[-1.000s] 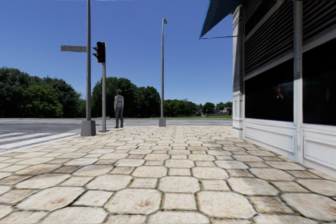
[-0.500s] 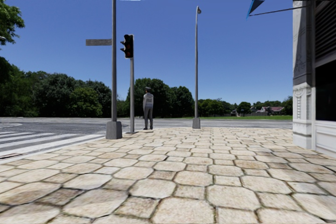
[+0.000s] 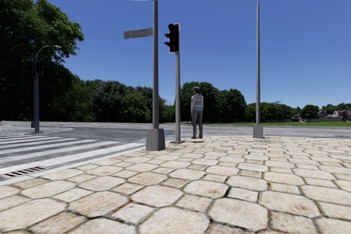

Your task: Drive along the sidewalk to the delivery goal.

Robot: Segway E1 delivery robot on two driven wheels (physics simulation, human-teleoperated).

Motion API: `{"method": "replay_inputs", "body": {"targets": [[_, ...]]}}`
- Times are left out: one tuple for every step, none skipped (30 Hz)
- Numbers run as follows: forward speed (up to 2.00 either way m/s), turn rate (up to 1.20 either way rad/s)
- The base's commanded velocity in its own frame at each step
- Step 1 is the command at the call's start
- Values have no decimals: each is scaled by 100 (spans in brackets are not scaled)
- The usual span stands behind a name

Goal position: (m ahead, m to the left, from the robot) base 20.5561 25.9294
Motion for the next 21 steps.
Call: {"method": "replay_inputs", "body": {"targets": [[200, 59], [200, 59], [200, 59], [200, 59], [200, 59], [200, 59], [200, 59], [200, 59], [200, 59], [200, 59], [200, 59], [200, 59], [200, 59], [200, 59], [200, 59], [200, 59], [200, 59], [200, 59], [200, 59], [200, 59], [200, 59]]}}
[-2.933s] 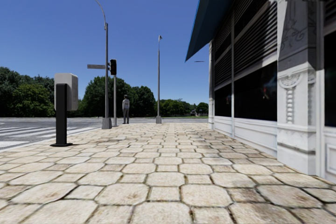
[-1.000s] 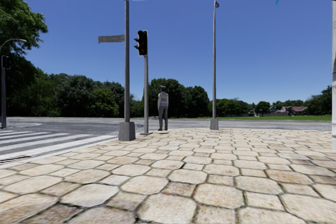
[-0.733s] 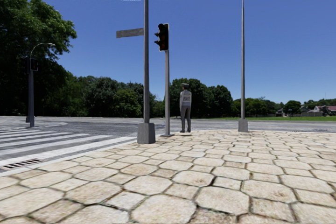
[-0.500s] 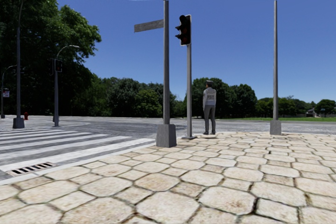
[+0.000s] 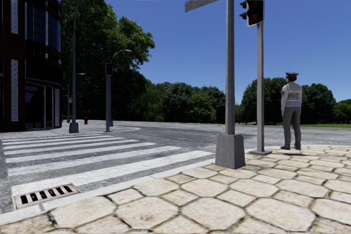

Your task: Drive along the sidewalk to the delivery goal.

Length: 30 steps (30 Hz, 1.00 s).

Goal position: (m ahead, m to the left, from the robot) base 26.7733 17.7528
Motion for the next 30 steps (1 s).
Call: {"method": "replay_inputs", "body": {"targets": [[200, 59], [200, 59], [200, 59], [200, 59], [200, 59], [200, 59], [200, 59], [200, 59], [200, 59], [200, 59], [200, 59], [200, 59], [200, 59], [200, 59], [200, 59], [200, 59], [200, 59], [200, 59], [200, 59], [200, 59], [200, 59], [200, 59], [200, 59], [200, 59], [200, 59], [199, 59], [199, 59], [193, 59], [181, 59], [167, 59]]}}
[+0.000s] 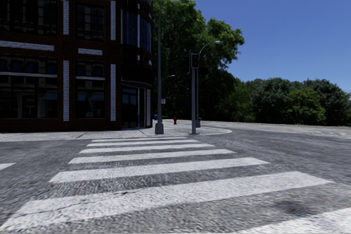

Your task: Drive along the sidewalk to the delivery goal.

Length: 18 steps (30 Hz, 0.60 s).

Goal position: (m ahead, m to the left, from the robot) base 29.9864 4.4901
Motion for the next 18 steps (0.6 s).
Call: {"method": "replay_inputs", "body": {"targets": [[167, 59], [156, 59], [152, 59], [149, 56], [149, 56], [143, 53], [139, 52], [137, 52], [137, 52], [136, 52], [135, 51], [135, 41], [135, 41], [135, 20], [134, 0], [134, 0], [134, 0], [134, 0]]}}
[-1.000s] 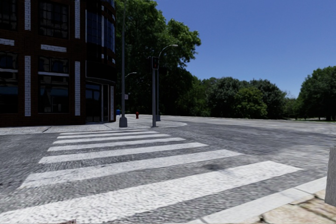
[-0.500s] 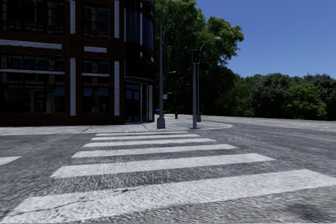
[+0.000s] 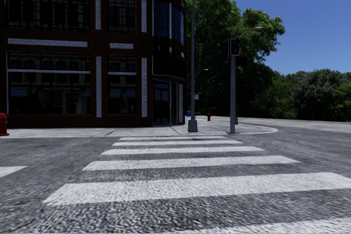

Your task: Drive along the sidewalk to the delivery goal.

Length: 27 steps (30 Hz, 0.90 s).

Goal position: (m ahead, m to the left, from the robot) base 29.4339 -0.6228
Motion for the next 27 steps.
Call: {"method": "replay_inputs", "body": {"targets": [[134, 0], [134, 0], [134, 0], [134, 0], [134, 0], [134, 0], [134, 0], [134, 0], [134, 0], [200, 0], [200, 0], [200, 0], [200, 0], [200, 0], [200, 0], [200, 0], [200, 0], [200, 0], [200, 0], [200, 0], [200, 0], [200, 0], [200, 0], [200, 0], [200, 0], [200, 0], [200, 0]]}}
